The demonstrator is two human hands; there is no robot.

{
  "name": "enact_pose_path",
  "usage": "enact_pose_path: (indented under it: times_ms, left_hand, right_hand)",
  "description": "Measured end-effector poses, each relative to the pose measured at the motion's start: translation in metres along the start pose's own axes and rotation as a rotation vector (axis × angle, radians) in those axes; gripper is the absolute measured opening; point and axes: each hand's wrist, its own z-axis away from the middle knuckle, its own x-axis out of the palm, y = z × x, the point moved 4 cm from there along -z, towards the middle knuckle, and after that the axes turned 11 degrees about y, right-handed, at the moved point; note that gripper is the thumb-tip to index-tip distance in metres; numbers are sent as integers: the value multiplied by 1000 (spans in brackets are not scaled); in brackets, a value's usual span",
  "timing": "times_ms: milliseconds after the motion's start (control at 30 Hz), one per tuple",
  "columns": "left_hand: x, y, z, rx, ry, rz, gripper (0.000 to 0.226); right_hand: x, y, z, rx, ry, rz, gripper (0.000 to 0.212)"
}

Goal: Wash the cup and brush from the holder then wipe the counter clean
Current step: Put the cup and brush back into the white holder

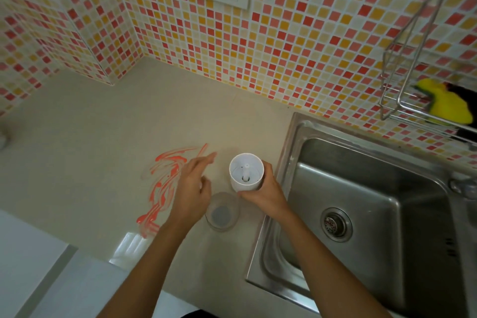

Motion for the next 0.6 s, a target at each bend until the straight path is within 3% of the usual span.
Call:
enact_pose_path:
  times_ms: [100, 267, 333, 600]
  left_hand:
    - [-15, -27, 30, -154, 6, 20, 72]
    - [-1, -48, 71, -243, -381, 52, 85]
    - [10, -49, 79, -269, -439, 83, 94]
    - [38, -49, 46, -329, -263, 183, 88]
  right_hand:
    - [-6, 3, 6, 90, 25, -38, 88]
    - [-19, 2, 17, 218, 60, -154, 86]
    - [-27, 4, 22, 230, 51, -203, 82]
    - [-62, -7, 33, 228, 35, -182, 71]
